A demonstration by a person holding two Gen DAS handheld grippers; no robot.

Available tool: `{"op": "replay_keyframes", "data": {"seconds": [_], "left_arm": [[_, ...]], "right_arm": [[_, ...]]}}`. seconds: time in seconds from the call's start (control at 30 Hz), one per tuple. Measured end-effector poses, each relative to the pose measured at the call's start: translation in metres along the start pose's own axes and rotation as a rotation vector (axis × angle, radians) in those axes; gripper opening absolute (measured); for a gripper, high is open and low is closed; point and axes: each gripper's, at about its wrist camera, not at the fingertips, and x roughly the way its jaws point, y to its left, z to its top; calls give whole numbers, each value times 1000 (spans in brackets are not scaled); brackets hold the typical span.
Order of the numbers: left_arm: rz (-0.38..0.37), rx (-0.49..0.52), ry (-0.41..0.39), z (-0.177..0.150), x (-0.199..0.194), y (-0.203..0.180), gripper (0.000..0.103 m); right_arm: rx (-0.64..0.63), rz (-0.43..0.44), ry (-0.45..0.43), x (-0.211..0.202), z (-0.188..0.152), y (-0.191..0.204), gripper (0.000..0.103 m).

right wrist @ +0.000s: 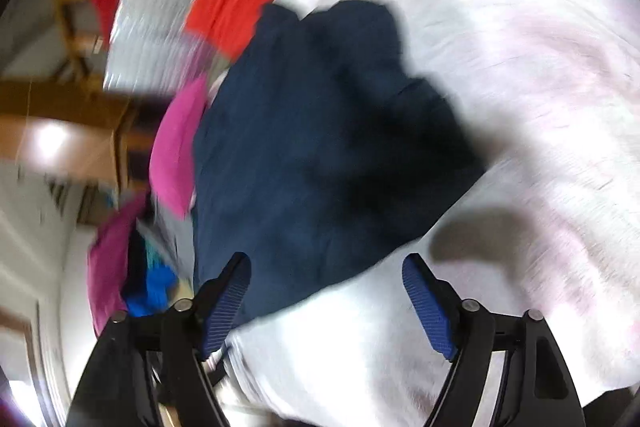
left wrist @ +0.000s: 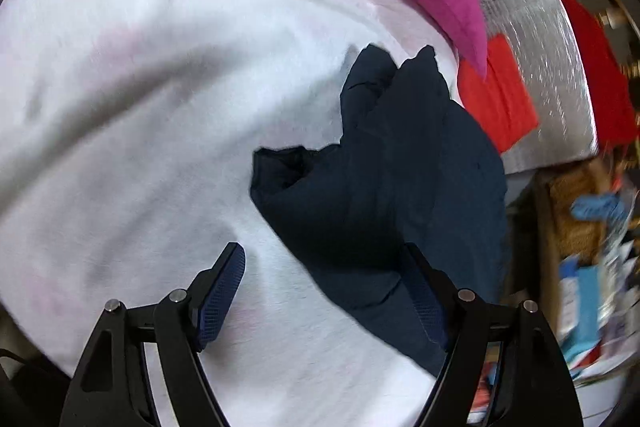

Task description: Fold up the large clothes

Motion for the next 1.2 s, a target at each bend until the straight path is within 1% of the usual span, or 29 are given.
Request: {"op": "replay_keyframes", "data": {"seconds": [0.03, 0.1, 0.17, 0.2, 0.23, 0.27, 0.3, 0.33, 0.37, 0.4, 0.43, 0.47, 0.5, 0.53, 0.57, 0.6, 0.63, 0.67, 0.7, 0.73, 0.8, 0.83, 0.87, 0.9, 0.97, 1.0, 1.07, 1.17, 1.2], "left_arm": [[-18, -27, -1, 0, 4, 2, 79], [-30, -35, -12, 0, 9, -5, 79], [-42, -16, -37, -1, 8, -11, 67], [-42, 0, -48, -1, 7, -14, 56], [-36, 16, -55, 3, 6, -17, 50], [-34, 34, -63, 4, 7, -21, 46], [-30, 54, -71, 2, 6, -24, 39], [-23, 82, -85, 1, 4, -28, 31], [-24, 97, -94, 1, 4, -30, 28], [-26, 118, -106, 0, 1, -34, 24], [-24, 145, -121, -2, -2, -38, 24], [-19, 159, -126, -2, 0, -40, 24], [-8, 165, -125, -2, 1, -41, 24], [22, 168, -109, -3, 7, -41, 26], [51, 164, -87, -4, 14, -40, 29], [69, 150, -70, -4, 18, -37, 35], [75, 129, -62, -2, 19, -34, 39], [85, 115, -63, 0, 18, -33, 46], [100, 110, -64, 2, 17, -33, 53], [113, 110, -67, 3, 15, -33, 58], [133, 117, -91, 4, 9, -35, 60], [141, 122, -109, 6, 5, -37, 61], [143, 122, -119, 8, 3, -37, 62], [142, 118, -128, 9, 2, -37, 63], [138, 93, -151, 11, 0, -33, 63], [137, 87, -150, 12, -1, -31, 63], [118, 83, -129, 12, 8, -33, 63], [105, 98, -98, 12, 17, -36, 62], [96, 94, -95, 12, 20, -36, 53]], "right_arm": [[29, 4, -17, -1, 4, -4, 82], [88, 29, -41, 3, 13, -10, 82], [103, 46, -52, 7, 17, -11, 82], [97, 39, -59, 9, 18, -9, 80], [74, 15, -77, 10, 18, -5, 76], [42, -24, -100, 9, 17, 1, 63], [12, -55, -114, 8, 17, 5, 53], [-36, -92, -137, 6, 18, 11, 49], [-70, -112, -160, 3, 17, 17, 41], [-125, -121, -206, -4, 16, 28, 38], [-164, -121, -239, -9, 15, 36, 37], [-223, -140, -281, -15, 12, 47, 37], [-255, -158, -297, -16, 10, 51, 37], [-294, -199, -300, -12, 10, 56, 37], [-300, -233, -286, -6, 13, 56, 37], [-271, -283, -235, 6, 17, 48, 37], [-234, -288, -203, 11, 20, 41, 37], [-190, -265, -185, 11, 23, 35, 38], [-150, -222, -170, 7, 27, 31, 40], [-134, -198, -166, 2, 29, 29, 41], [-107, -167, -165, -6, 32, 26, 53], [-83, -154, -167, -11, 33, 22, 56], [-66, -150, -172, -14, 34, 19, 61], [-48, -151, -179, -19, 36, 14, 65], [-17, -150, -208, -24, 40, 8, 68], [-8, -150, -220, -26, 43, 6, 71], [2, -146, -224, -23, 47, 5, 72], [14, -127, -148, -5, 53, 1, 74], [23, -109, -124, -3, 52, -5, 74]]}}
